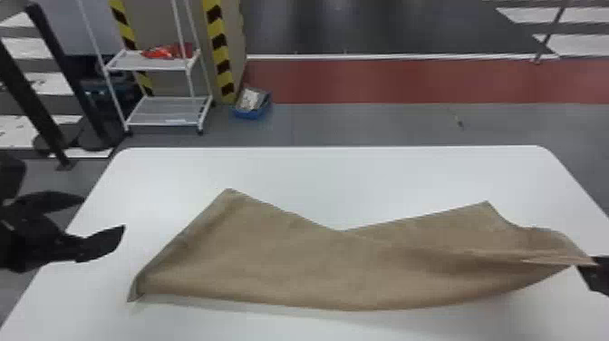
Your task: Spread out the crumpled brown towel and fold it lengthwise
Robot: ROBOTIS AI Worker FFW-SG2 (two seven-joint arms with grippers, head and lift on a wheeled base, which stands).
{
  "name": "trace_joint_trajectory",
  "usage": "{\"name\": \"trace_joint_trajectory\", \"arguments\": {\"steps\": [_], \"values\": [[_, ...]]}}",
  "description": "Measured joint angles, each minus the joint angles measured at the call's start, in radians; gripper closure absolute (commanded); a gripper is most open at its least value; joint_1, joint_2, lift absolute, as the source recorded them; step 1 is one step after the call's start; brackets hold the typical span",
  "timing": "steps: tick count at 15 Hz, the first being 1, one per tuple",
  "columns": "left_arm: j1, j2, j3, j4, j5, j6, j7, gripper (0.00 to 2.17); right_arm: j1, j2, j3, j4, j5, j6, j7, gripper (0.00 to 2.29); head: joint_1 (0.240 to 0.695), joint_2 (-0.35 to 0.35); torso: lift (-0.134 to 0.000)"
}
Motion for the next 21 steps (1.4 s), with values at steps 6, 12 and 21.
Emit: {"name": "trace_joint_trajectory", "arguments": {"steps": [6,12,21], "values": [[-0.162,-0.056,-0.256,0.139,-0.102,0.011,0.055,0.15,0.077,0.007,-0.03,0.018,0.004,-0.046,0.014,1.64,0.695,-0.124,-0.125],[-0.357,-0.132,-0.428,0.435,-0.202,0.015,0.12,0.33,0.086,0.023,-0.006,0.019,0.019,-0.047,0.013,1.64,0.695,-0.187,-0.125],[-0.488,-0.14,-0.484,0.662,-0.231,0.015,0.119,0.72,0.083,0.038,0.004,0.019,0.031,-0.045,0.009,1.64,0.695,-0.186,-0.125]]}}
